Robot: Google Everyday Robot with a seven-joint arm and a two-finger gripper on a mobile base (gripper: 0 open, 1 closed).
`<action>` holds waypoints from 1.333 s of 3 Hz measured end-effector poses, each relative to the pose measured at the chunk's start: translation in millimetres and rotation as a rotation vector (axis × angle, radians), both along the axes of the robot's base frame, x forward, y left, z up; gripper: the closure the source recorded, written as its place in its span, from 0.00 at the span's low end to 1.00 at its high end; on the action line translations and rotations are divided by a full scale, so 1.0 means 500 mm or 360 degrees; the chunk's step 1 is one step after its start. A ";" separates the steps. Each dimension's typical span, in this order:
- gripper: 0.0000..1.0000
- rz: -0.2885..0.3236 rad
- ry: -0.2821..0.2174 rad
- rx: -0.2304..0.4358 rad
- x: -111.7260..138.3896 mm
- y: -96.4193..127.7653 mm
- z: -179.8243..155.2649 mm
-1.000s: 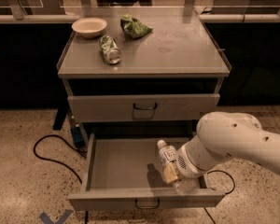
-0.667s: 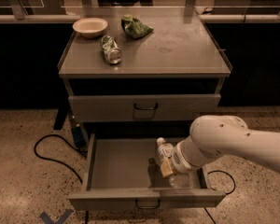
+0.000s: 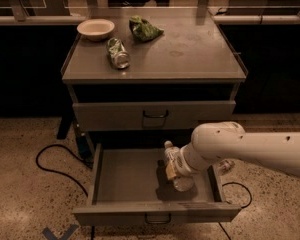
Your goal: Place blue plastic bottle into middle drawer
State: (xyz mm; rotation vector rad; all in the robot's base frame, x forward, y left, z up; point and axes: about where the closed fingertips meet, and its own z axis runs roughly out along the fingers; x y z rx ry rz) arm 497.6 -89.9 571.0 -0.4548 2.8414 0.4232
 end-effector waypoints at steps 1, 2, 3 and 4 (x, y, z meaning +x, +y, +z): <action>1.00 -0.0028 -0.0007 0.0013 0.021 0.006 -0.020; 1.00 -0.0119 -0.0003 0.0021 0.087 0.023 -0.083; 1.00 -0.0204 0.0052 0.0023 0.137 0.039 -0.158; 1.00 -0.0234 0.0167 0.0085 0.123 0.060 -0.270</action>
Offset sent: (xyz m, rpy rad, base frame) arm 0.0872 0.0242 -0.0939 0.0229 0.0255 -0.1707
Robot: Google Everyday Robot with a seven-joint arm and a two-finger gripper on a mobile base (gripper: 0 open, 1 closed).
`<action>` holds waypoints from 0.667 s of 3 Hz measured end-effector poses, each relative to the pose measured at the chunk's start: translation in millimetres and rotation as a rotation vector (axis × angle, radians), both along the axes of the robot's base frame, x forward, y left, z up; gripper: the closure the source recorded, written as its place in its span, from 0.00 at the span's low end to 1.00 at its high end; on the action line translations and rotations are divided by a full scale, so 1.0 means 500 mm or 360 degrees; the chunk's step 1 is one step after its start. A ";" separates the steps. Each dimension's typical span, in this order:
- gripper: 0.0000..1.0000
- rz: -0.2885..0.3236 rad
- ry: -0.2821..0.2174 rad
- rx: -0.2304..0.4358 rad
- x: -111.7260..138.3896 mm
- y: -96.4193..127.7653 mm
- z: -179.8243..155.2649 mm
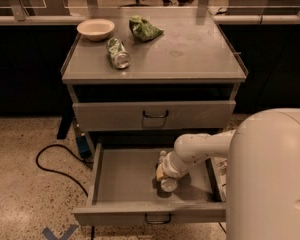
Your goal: Place blue plastic bottle into middle drawer
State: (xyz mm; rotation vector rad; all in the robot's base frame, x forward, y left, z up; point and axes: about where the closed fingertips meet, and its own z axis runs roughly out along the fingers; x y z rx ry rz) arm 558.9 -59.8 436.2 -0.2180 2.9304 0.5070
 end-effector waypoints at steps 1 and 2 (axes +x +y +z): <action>1.00 0.0000 0.0003 0.0000 0.000 0.000 -0.001; 1.00 0.0009 0.0105 -0.0031 0.004 0.003 -0.035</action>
Offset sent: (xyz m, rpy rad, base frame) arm 0.0078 0.0023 -0.0423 -0.0521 0.1695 0.0116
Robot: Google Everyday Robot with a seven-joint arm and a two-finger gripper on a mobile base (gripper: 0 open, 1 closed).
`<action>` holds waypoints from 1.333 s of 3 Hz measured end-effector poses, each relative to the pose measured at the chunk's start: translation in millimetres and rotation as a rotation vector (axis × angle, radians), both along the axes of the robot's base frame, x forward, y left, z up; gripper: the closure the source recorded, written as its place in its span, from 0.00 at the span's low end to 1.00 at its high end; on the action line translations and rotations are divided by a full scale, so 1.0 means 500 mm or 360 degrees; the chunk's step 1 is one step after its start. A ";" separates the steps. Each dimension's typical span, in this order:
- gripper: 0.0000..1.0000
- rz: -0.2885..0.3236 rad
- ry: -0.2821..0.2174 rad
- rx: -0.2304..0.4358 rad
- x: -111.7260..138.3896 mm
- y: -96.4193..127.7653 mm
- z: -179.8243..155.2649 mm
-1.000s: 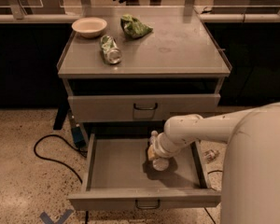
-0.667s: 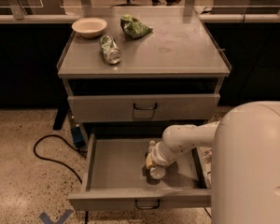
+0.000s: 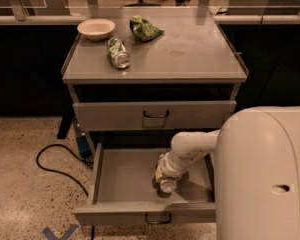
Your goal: Place blue plastic bottle into middle drawer
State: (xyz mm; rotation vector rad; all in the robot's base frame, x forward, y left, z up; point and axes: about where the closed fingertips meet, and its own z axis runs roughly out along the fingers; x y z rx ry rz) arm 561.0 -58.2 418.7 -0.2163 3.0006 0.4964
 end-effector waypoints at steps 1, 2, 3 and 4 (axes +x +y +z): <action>1.00 0.0001 0.0120 0.0005 0.004 -0.001 -0.031; 0.83 0.0004 0.0134 0.0006 0.006 0.001 -0.032; 0.59 0.0004 0.0134 0.0006 0.006 0.001 -0.032; 0.36 0.0004 0.0134 0.0006 0.006 0.001 -0.032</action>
Offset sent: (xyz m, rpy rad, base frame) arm 0.0017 -0.0003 -0.0142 0.0023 0.0669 0.0005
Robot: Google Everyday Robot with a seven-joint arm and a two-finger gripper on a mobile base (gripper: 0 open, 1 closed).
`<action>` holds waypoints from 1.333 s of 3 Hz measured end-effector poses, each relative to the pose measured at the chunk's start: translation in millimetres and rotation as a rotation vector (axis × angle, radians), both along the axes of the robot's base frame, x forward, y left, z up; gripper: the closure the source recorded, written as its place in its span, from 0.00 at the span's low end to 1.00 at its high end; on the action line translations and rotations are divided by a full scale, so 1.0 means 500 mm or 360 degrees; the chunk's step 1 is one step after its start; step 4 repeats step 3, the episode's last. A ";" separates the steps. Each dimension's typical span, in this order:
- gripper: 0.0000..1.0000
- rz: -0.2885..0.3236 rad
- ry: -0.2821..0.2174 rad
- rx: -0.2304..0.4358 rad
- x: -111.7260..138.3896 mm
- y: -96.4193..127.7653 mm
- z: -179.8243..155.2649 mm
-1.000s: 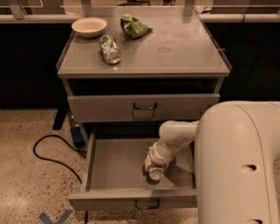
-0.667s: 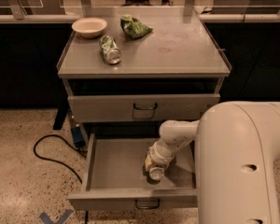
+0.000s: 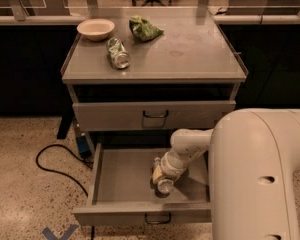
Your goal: Place blue plastic bottle into middle drawer
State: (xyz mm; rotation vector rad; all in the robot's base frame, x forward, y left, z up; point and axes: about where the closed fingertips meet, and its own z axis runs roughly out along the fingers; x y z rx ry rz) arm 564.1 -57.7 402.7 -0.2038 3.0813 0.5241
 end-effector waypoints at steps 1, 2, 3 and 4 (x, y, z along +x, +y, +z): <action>0.12 0.0000 0.0000 0.0000 0.000 0.000 0.000; 0.00 0.0000 0.0000 0.0000 0.000 0.000 0.000; 0.00 0.0000 0.0000 0.0000 0.000 0.000 0.000; 0.00 0.0000 0.0000 0.0000 0.000 0.000 0.000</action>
Offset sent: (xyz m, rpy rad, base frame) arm 0.0000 0.0000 0.0000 0.0000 0.0000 0.0000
